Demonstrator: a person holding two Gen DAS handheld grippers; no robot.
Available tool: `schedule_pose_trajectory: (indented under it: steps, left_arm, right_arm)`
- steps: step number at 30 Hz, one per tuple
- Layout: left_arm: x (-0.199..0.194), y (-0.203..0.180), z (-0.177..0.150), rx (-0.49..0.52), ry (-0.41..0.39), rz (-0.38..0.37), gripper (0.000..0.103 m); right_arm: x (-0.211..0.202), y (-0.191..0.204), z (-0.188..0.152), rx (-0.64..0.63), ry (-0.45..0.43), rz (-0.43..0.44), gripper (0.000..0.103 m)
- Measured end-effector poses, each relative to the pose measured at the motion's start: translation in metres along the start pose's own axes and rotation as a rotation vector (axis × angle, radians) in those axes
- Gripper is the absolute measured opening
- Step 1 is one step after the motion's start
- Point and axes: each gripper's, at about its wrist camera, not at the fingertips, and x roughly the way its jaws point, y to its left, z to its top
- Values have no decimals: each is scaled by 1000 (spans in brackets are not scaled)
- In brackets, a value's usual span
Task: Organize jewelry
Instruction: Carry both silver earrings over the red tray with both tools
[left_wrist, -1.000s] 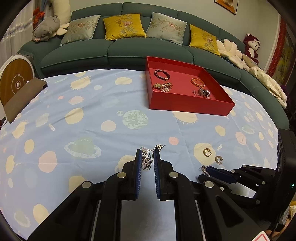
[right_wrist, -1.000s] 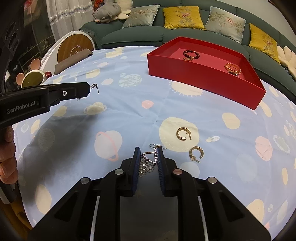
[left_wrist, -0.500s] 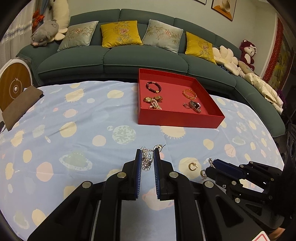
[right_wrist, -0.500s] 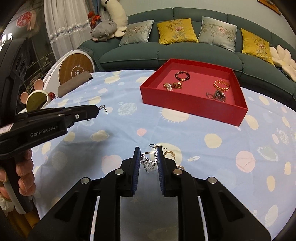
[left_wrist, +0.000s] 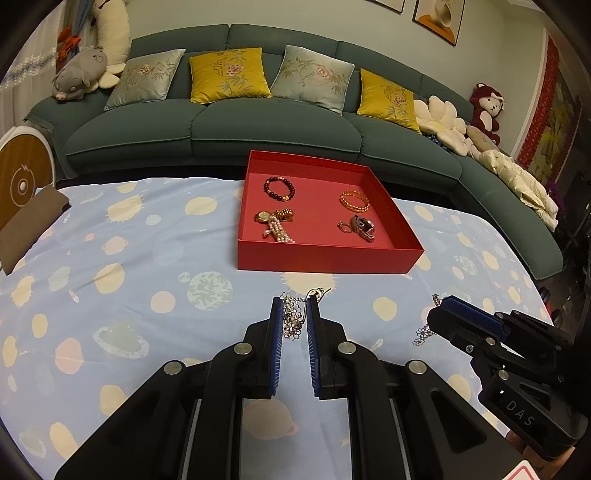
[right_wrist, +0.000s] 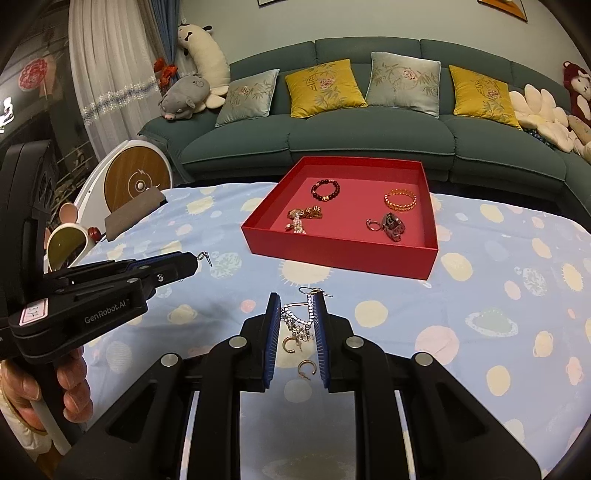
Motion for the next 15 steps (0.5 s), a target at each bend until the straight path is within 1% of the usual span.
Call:
schedule_pose_trajectory:
  steps: [9, 15]
  left_arm:
    - [-6, -7, 16, -22, -40, -16, 10]
    - [-12, 0, 26, -32, -68, 0, 10]
  right_arm:
    - [-21, -24, 19, 47, -70, -27, 17]
    - [-37, -48, 34, 84, -122, -61, 17]
